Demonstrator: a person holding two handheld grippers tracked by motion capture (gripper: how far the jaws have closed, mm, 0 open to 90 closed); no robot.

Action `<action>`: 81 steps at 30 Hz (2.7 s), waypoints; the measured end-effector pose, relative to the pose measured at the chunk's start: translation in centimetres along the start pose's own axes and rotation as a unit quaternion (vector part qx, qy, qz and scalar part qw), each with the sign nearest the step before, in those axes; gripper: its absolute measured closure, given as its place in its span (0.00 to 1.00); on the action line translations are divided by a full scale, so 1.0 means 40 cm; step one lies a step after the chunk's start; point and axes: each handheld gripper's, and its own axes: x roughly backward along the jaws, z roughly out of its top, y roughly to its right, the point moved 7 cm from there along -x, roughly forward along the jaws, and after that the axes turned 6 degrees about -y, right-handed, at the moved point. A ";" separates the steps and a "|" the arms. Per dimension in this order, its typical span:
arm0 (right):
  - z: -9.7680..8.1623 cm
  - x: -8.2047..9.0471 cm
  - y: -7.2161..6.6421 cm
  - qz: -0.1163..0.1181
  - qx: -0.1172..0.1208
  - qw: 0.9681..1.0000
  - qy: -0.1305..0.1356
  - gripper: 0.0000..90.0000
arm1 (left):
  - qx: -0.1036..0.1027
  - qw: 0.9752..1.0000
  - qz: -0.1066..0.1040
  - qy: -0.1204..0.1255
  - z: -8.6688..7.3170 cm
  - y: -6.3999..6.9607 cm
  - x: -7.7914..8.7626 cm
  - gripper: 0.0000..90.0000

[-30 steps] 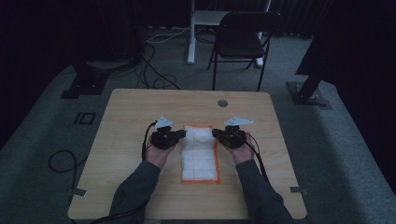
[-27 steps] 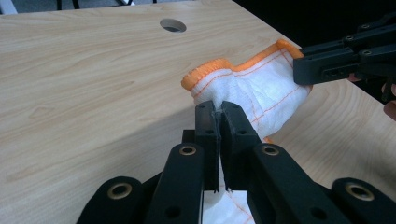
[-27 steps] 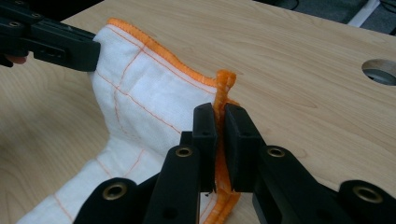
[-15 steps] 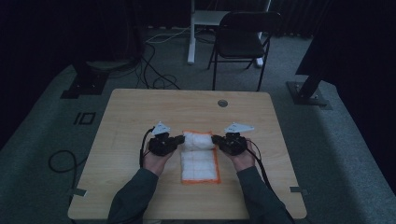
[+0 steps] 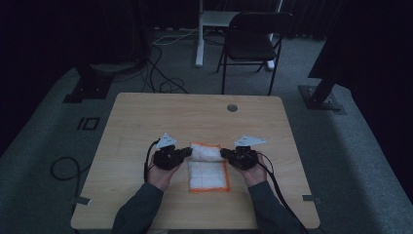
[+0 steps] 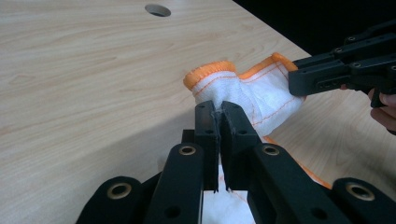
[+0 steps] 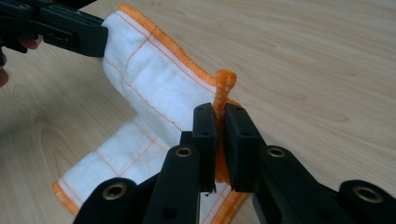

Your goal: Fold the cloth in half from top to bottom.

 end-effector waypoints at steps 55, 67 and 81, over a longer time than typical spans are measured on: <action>-0.135 -0.020 -0.028 0.027 -0.020 0.998 -0.043 0.91 | 0.021 0.999 -0.020 -0.034 -0.150 0.048 -0.018 0.96; -0.133 0.001 -0.020 0.036 -0.034 0.998 -0.025 0.71 | 0.025 0.998 -0.021 -0.045 -0.190 0.056 -0.021 0.96; -0.099 0.023 0.011 0.024 -0.059 0.998 0.015 0.70 | 0.018 0.998 -0.022 -0.062 -0.231 0.064 -0.016 0.95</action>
